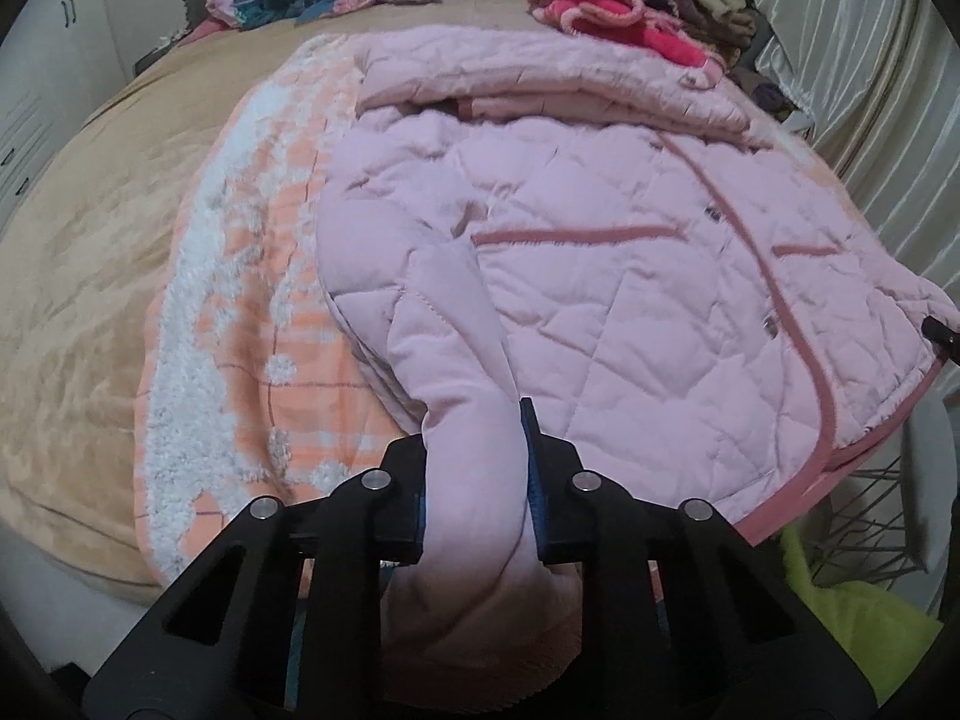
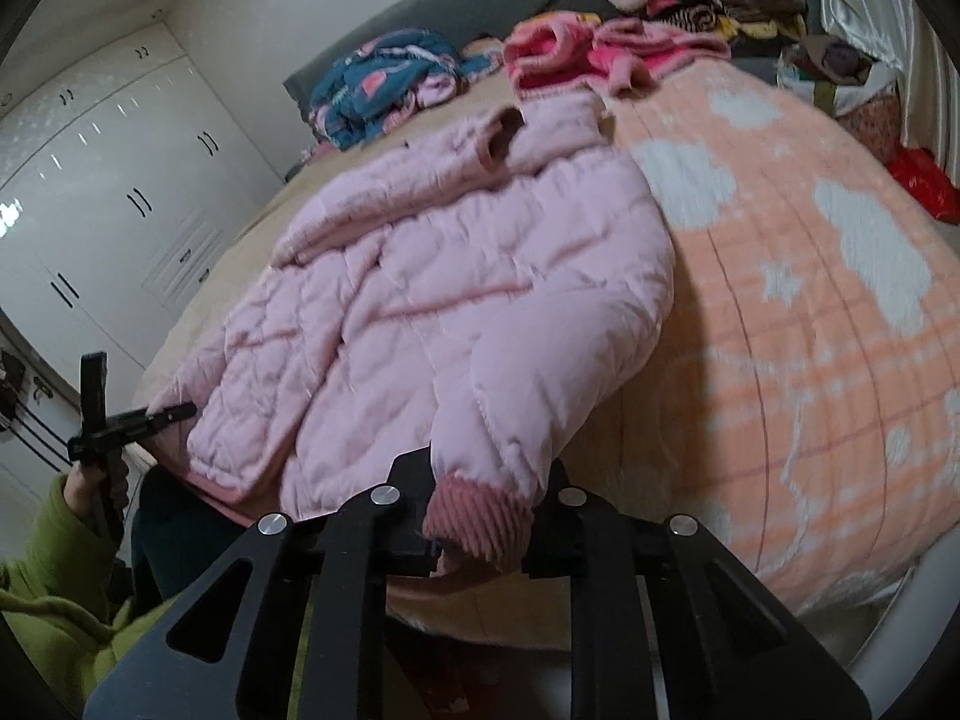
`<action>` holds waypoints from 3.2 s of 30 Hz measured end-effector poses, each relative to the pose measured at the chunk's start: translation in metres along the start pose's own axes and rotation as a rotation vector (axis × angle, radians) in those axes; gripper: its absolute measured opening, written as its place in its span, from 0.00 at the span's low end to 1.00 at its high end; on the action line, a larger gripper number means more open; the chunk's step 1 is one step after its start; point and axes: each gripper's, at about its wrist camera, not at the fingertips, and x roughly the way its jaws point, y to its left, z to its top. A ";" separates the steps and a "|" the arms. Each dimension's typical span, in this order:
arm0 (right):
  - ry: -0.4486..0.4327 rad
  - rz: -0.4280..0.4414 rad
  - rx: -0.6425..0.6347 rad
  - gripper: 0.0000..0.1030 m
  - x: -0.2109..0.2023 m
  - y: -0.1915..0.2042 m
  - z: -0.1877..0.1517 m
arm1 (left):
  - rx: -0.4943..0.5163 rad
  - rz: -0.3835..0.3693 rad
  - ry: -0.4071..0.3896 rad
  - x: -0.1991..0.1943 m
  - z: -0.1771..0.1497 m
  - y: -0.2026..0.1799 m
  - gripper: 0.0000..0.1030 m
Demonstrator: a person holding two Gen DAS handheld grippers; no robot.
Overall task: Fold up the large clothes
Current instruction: 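Lift the hem with both grippers and fold it over toward the collar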
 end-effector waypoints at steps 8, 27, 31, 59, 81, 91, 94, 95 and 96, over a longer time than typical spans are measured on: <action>-0.102 0.034 0.009 0.15 -0.013 0.014 0.027 | -0.012 -0.029 -0.089 -0.022 0.023 -0.004 0.12; -0.219 0.044 0.029 0.15 -0.017 0.025 0.087 | -0.074 -0.053 -0.224 -0.049 0.076 0.004 0.12; -0.235 0.037 0.013 0.15 -0.015 0.030 0.102 | -0.078 -0.052 -0.237 -0.051 0.086 0.004 0.12; -0.357 0.016 0.036 0.15 -0.012 0.031 0.196 | -0.105 -0.055 -0.331 -0.065 0.169 0.020 0.13; -0.363 -0.009 0.075 0.15 0.012 0.020 0.229 | -0.165 -0.042 -0.347 -0.044 0.201 0.028 0.15; -0.358 -0.010 0.113 0.15 0.030 0.013 0.243 | -0.189 -0.011 -0.352 -0.029 0.206 0.031 0.16; -0.356 -0.011 0.127 0.15 0.035 0.012 0.247 | -0.192 -0.001 -0.352 -0.023 0.208 0.031 0.16; -0.355 -0.014 0.131 0.15 0.037 0.011 0.248 | -0.193 0.003 -0.352 -0.022 0.208 0.032 0.16; -0.353 -0.017 0.134 0.15 0.039 0.010 0.250 | -0.195 0.007 -0.352 -0.020 0.209 0.033 0.16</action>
